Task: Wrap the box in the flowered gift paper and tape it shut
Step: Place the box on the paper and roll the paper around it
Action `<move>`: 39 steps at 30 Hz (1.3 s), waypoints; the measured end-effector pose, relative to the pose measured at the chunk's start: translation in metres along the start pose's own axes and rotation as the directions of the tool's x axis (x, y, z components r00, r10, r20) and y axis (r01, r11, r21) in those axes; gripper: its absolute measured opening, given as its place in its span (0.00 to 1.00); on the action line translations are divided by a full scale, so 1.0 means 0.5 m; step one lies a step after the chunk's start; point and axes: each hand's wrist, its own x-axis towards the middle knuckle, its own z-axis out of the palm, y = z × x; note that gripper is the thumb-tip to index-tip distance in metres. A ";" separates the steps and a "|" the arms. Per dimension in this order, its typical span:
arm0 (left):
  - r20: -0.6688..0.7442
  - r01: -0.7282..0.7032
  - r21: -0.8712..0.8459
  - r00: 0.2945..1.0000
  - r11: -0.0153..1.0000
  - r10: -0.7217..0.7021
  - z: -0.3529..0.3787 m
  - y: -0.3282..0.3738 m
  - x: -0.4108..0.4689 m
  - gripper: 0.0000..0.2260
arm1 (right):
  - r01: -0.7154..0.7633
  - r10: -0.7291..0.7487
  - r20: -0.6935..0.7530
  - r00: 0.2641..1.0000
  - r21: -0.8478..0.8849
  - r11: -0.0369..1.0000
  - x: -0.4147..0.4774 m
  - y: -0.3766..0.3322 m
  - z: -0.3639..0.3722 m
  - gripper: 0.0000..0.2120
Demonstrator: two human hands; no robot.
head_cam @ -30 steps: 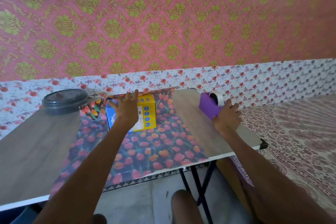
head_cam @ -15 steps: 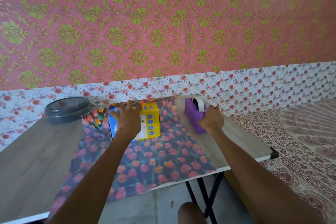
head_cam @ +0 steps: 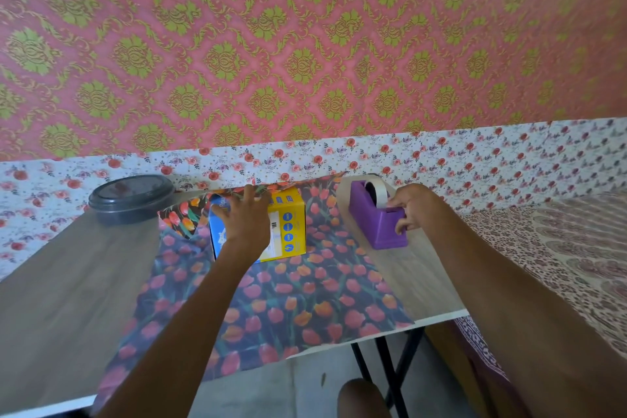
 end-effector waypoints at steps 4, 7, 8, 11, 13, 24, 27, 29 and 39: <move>0.004 -0.003 -0.004 1.000 1.000 0.003 -0.001 0.000 -0.002 0.29 | 0.070 -0.066 -0.040 0.997 0.129 0.989 -0.003 0.008 0.006 0.02; 0.005 -0.001 0.002 1.000 1.000 0.000 0.002 0.001 -0.004 0.29 | 0.114 -0.111 -0.025 0.994 0.179 0.977 -0.021 0.012 0.012 0.12; 0.002 0.000 0.002 1.000 1.000 0.000 0.002 0.000 -0.004 0.30 | 0.124 -0.118 -0.039 0.992 0.219 0.968 -0.027 0.015 0.012 0.16; 0.002 0.001 0.004 1.000 1.000 -0.001 0.002 0.001 -0.004 0.30 | 0.165 -0.156 -0.056 0.986 0.349 0.922 -0.050 0.026 0.015 0.17; 0.004 0.000 0.003 1.000 1.000 0.000 0.002 0.000 -0.004 0.29 | 0.173 -0.166 -0.055 0.985 0.413 0.894 -0.059 0.037 0.014 0.11; 0.001 -0.002 -0.010 1.000 1.000 0.002 0.003 -0.001 -0.005 0.29 | 0.268 -0.256 -0.083 0.963 0.206 0.941 -0.044 0.067 0.027 0.29; 0.001 -0.004 -0.005 1.000 1.000 0.004 0.004 -0.003 -0.005 0.28 | 0.256 -0.250 -0.058 0.967 0.278 0.926 -0.040 0.062 0.027 0.31; -0.004 0.001 -0.003 1.000 1.000 -0.001 0.006 -0.003 -0.005 0.28 | 0.247 -0.267 -0.002 0.964 0.387 0.888 -0.048 0.063 0.014 0.24; -0.016 0.006 -0.025 1.000 1.000 -0.007 0.008 -0.005 -0.004 0.28 | 0.235 -0.233 -0.346 0.909 -0.037 0.971 -0.053 0.070 0.068 0.30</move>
